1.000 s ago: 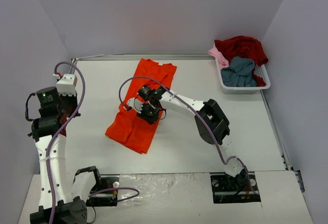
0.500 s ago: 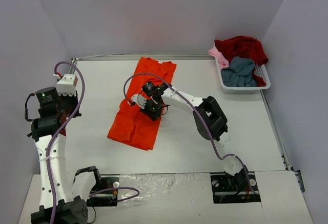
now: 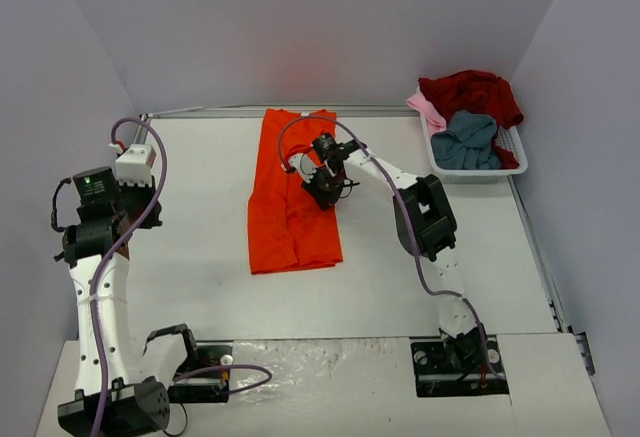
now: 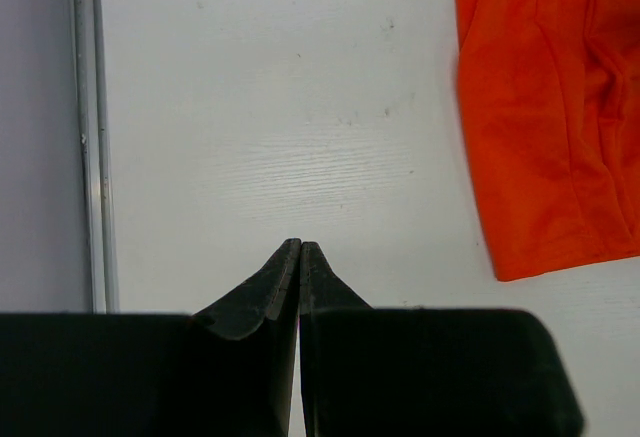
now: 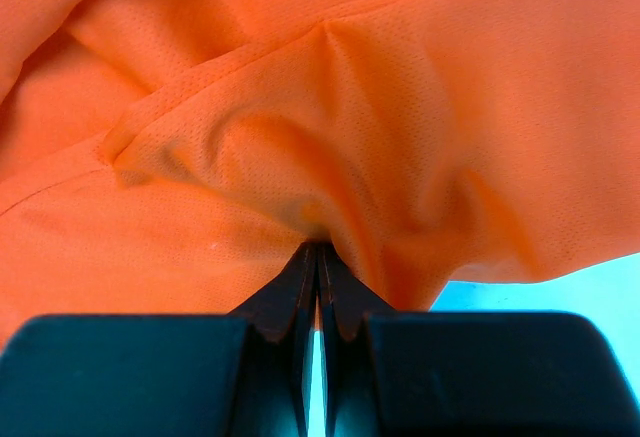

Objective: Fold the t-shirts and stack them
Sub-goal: Rotate the tshirt 90 degrees

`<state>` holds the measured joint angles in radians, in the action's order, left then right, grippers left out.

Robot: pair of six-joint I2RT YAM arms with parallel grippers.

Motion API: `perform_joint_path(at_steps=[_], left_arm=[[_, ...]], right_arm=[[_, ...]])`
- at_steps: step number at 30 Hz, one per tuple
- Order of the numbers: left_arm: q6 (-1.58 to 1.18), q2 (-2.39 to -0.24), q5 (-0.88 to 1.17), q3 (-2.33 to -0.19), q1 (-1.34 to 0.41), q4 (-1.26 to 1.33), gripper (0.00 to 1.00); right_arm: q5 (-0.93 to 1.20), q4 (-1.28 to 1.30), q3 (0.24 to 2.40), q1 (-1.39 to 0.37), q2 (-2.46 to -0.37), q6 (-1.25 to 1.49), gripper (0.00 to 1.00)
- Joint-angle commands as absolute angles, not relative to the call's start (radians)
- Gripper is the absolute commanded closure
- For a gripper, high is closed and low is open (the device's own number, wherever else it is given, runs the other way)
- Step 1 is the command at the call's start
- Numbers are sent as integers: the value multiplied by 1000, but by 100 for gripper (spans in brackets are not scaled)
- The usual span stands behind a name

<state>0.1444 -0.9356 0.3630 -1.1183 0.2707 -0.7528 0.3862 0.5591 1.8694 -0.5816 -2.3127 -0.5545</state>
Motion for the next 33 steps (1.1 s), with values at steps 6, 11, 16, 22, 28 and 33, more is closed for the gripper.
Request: perform_joint_path(at_steps=[6, 11, 16, 22, 28, 33], left_arm=[[138, -966, 400, -1173, 276, -762, 98], [140, -1009, 410, -1198, 268, -770, 97], [144, -1022, 425, -1212, 256, -788, 97], [179, -1005, 478, -1226, 223, -802, 79], [219, -963, 589, -1232, 175, -805, 57], [336, -974, 583, -1253, 25, -885, 57]], right_arm=[[314, 615, 1852, -563, -2388, -584, 100], [281, 614, 1881, -554, -2405, -565, 100], [293, 617, 1867, -555, -2370, -558, 100], [304, 629, 1799, -572, -2223, -537, 99], [454, 753, 1812, -578, -2091, -538, 66], [554, 868, 1796, -578, -1945, -564, 61]])
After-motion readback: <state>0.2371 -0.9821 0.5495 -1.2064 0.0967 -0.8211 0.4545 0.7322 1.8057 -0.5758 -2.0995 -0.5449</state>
